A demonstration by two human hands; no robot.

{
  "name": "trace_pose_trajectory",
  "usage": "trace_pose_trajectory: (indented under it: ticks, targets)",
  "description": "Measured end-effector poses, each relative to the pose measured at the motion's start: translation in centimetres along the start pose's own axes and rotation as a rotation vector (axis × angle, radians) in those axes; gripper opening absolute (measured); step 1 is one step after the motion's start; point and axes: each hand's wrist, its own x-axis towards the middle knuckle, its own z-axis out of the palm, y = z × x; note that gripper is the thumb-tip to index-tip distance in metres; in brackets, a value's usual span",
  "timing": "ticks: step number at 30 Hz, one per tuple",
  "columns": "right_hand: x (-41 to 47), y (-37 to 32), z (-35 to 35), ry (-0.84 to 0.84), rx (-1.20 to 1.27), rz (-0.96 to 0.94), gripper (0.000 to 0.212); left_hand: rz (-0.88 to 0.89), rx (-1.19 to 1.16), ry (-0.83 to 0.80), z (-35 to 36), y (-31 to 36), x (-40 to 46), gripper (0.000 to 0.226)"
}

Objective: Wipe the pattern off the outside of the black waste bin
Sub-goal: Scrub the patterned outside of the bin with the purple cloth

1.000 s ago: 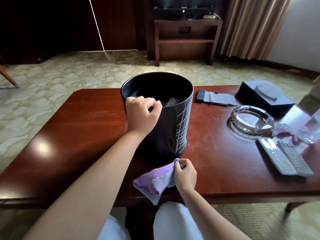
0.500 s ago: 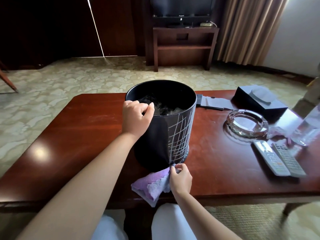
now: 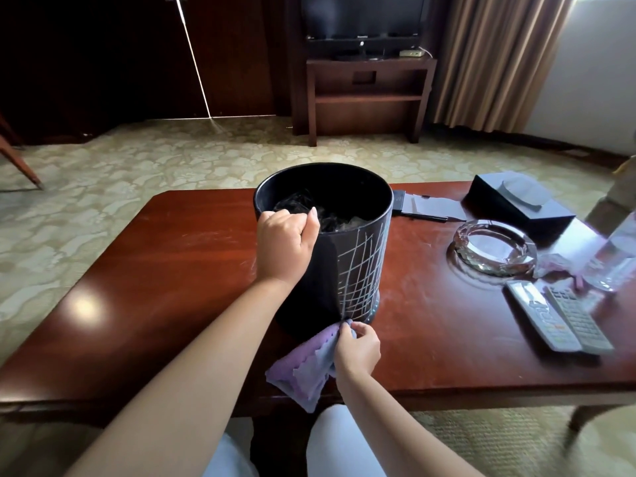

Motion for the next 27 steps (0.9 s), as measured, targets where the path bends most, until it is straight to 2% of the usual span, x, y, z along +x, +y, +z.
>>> trace_pose_trajectory:
  ticks: [4,9,15,20,22,27]
  targets:
    - [-0.1,-0.1,0.4,0.013,0.075,-0.006,0.005,-0.019,0.020,0.009,0.1,0.0,-0.1,0.044]
    - [0.2,0.0,0.2,-0.028,0.150,0.238,0.011,-0.008,0.018,0.014,0.1,0.2,-0.2,0.044]
    - [0.6,-0.2,-0.2,-0.021,0.210,0.039,0.006,-0.012,0.018,0.034,0.1,0.3,-0.2,0.042]
    - [1.5,0.7,-0.1,-0.083,0.179,0.231,0.004,-0.005,0.021,0.038,0.2,0.3,-0.3,0.042]
    - [1.7,0.5,-0.3,-0.075,0.170,0.202,0.004,-0.006,0.026,0.037,0.2,0.2,-0.3,0.043]
    - [0.9,-0.8,-0.9,-0.093,0.259,-0.111,0.007,-0.014,0.033,0.049,0.3,0.2,-0.4,0.045]
